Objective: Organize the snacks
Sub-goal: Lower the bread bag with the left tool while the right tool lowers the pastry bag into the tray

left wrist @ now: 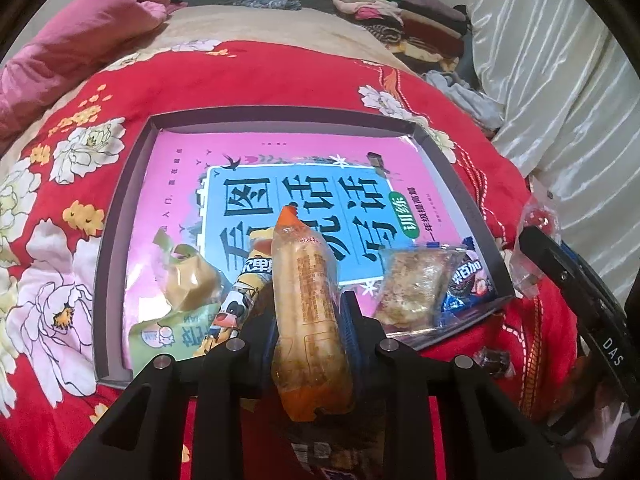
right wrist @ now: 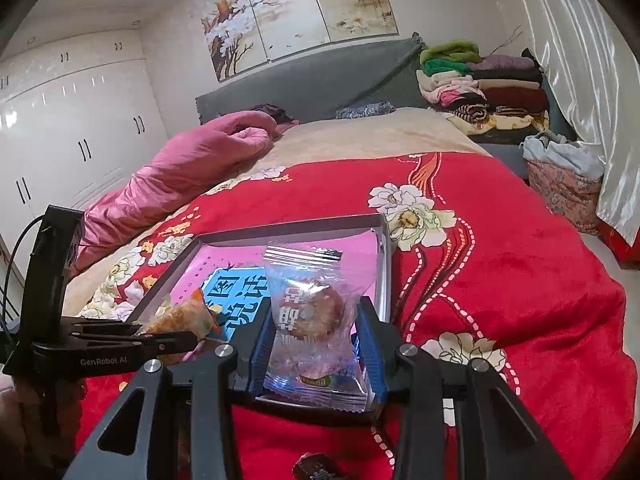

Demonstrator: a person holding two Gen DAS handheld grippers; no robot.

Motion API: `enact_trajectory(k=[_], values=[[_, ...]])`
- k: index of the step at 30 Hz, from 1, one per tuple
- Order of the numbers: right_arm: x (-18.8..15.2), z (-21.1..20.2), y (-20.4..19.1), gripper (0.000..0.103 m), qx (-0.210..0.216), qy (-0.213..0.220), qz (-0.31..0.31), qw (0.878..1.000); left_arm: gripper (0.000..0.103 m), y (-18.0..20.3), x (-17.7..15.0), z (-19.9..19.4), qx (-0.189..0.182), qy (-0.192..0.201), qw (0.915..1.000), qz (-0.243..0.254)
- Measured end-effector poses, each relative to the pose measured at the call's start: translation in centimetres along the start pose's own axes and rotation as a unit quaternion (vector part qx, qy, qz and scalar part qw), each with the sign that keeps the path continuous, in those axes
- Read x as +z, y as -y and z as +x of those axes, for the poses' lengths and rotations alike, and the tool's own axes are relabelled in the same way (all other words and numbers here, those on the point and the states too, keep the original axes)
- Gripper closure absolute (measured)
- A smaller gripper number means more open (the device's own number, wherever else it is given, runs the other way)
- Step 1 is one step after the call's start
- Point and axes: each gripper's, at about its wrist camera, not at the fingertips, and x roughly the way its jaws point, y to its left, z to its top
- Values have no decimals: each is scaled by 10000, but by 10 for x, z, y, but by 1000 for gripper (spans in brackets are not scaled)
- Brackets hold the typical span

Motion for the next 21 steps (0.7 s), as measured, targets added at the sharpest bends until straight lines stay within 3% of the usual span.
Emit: enact_trajectory(k=[21], values=[[-10,28,-8,62,-24,-463,-134,9988,74,-17,7,6,6,48,9998,-182]])
